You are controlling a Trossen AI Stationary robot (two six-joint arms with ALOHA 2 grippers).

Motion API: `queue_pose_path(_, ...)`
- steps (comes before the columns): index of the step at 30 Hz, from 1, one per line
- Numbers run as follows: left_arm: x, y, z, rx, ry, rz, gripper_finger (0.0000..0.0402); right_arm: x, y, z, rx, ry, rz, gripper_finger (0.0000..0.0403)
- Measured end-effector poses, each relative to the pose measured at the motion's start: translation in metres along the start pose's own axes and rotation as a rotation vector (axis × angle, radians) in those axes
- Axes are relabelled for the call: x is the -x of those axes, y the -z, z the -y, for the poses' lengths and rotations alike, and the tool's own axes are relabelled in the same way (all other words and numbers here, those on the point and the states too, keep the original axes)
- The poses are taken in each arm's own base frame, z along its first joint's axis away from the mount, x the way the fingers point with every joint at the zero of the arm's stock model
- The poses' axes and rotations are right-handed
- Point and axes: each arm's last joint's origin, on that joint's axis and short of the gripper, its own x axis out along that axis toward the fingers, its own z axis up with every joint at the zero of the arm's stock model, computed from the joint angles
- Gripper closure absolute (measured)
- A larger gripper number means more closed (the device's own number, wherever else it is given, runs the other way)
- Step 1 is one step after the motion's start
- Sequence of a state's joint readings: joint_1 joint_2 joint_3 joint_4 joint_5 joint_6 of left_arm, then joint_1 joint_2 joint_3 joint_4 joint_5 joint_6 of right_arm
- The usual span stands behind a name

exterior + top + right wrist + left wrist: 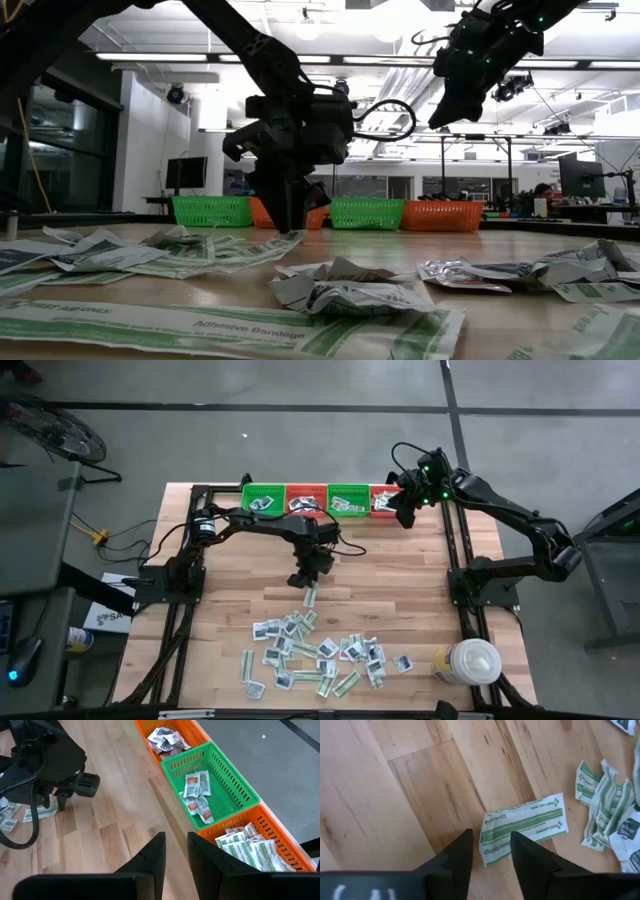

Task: Pick & Place First Aid Supplies
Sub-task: Put the green bandage pack in the right orange bin

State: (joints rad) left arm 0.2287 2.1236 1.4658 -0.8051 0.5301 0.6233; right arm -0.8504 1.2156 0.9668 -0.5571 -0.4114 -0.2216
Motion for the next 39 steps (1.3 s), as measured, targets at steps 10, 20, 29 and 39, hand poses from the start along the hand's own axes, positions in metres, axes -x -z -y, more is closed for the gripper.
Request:
queue_pose_path(10,-0.001,0.001,-0.001,0.008,-0.031,-0.024,0.0339,0.000,0.001,0.000,-0.005,-0.003,-0.011,0.0330)
queue_pose_path(20,-0.001,0.002,-0.001,0.015,-0.029,-0.032,0.0390,0.000,0.001,0.000,-0.005,-0.003,-0.011,0.0330)
queue_pose_path(29,0.001,0.002,0.001,0.030,-0.031,-0.030,0.0401,0.000,0.001,0.000,-0.002,-0.003,-0.011,0.0330)
queue_pose_path(39,0.041,-0.005,0.007,0.052,-0.185,-0.008,0.0401,0.000,0.001,0.000,-0.003,-0.005,-0.009,0.0330)
